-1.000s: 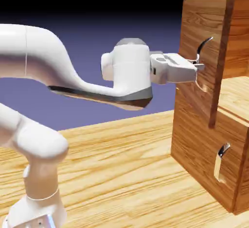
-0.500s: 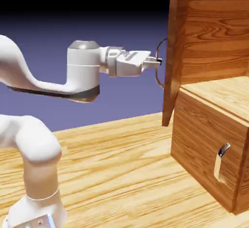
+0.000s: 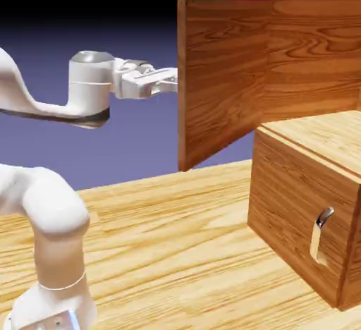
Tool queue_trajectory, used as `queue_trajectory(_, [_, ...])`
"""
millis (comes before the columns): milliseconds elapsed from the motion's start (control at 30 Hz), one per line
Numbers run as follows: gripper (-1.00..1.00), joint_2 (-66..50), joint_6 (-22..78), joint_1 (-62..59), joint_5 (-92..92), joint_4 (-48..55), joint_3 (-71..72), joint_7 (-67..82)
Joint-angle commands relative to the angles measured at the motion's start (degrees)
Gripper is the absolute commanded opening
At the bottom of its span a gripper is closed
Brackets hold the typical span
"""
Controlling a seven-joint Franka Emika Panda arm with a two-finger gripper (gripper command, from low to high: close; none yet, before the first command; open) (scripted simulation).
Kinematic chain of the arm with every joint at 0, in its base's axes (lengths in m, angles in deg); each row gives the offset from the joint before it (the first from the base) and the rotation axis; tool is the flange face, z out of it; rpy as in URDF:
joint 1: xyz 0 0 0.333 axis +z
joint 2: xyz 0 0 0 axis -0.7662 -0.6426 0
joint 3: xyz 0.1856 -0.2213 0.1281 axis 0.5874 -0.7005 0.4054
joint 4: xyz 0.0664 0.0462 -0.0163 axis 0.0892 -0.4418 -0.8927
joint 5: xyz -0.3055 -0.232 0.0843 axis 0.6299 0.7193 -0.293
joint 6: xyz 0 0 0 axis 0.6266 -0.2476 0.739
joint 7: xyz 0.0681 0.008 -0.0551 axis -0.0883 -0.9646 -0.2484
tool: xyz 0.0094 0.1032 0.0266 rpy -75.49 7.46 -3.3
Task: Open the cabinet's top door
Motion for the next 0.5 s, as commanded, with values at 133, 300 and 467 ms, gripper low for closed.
queue_trajectory(133, [-1.0,-7.3,11.7,-4.1,-7.6,7.9,10.4,-2.0])
queue_trajectory(300, [-1.0,-15.5,23.2,-10.8,-12.8,17.4,20.8,-4.5])
queue_trajectory(467, [-1.0,-23.2,33.5,-19.0,-15.5,26.9,31.2,-7.3])
